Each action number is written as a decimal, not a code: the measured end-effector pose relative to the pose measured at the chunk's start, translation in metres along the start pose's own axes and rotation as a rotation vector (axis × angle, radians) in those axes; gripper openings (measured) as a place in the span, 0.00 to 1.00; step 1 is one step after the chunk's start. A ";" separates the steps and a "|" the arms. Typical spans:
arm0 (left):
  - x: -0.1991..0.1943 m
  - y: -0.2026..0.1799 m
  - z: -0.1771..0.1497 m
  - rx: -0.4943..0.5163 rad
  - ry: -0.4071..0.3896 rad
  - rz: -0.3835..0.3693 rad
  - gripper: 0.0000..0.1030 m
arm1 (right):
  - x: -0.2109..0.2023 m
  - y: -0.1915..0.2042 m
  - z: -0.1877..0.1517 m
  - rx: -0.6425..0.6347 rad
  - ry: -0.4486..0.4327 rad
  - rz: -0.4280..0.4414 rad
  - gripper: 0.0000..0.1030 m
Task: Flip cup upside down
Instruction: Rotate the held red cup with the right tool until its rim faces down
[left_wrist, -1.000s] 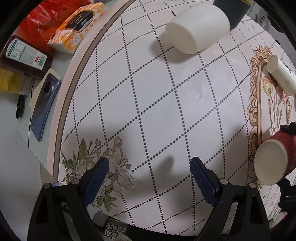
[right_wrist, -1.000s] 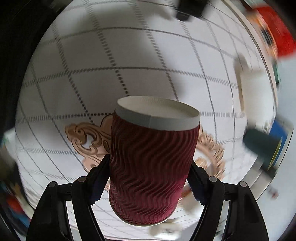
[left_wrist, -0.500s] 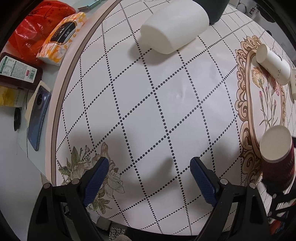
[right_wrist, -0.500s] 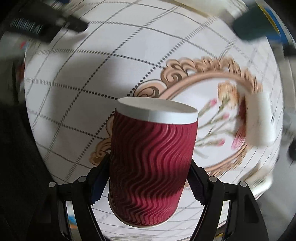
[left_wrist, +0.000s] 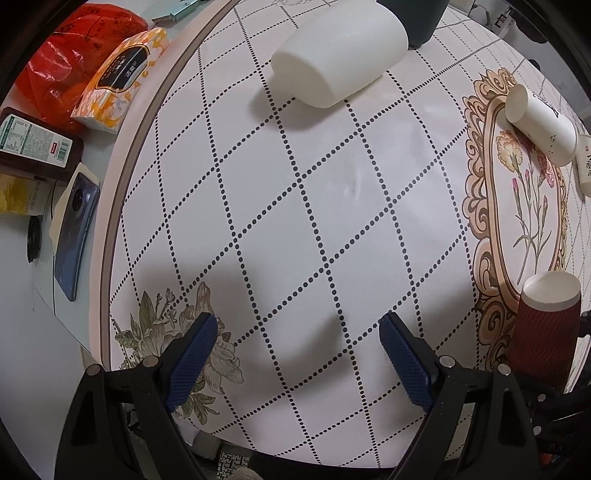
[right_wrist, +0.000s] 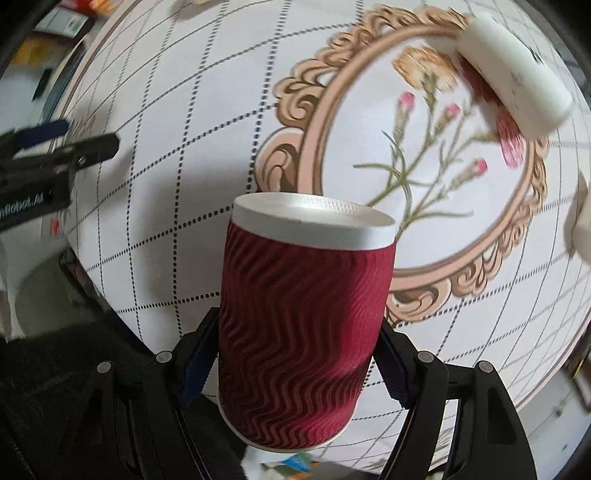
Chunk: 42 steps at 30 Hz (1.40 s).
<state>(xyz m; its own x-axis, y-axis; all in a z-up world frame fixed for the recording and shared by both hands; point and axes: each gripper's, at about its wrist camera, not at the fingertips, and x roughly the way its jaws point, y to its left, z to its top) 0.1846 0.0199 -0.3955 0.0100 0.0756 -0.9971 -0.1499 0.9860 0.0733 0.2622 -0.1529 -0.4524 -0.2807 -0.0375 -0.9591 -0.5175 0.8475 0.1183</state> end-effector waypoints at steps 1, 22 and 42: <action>0.002 0.008 -0.004 0.001 0.000 -0.001 0.87 | 0.001 -0.003 -0.003 0.019 0.004 0.004 0.76; 0.005 0.007 -0.018 0.000 -0.004 -0.001 0.87 | -0.007 -0.016 0.026 0.133 0.086 0.011 0.86; 0.004 0.013 -0.020 0.006 -0.005 0.009 0.87 | -0.001 -0.015 0.085 0.158 0.095 -0.005 0.68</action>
<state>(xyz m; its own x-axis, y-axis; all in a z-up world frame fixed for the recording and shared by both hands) 0.1633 0.0304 -0.3993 0.0132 0.0849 -0.9963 -0.1444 0.9861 0.0822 0.3395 -0.1208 -0.4753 -0.3577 -0.0855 -0.9299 -0.3875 0.9196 0.0645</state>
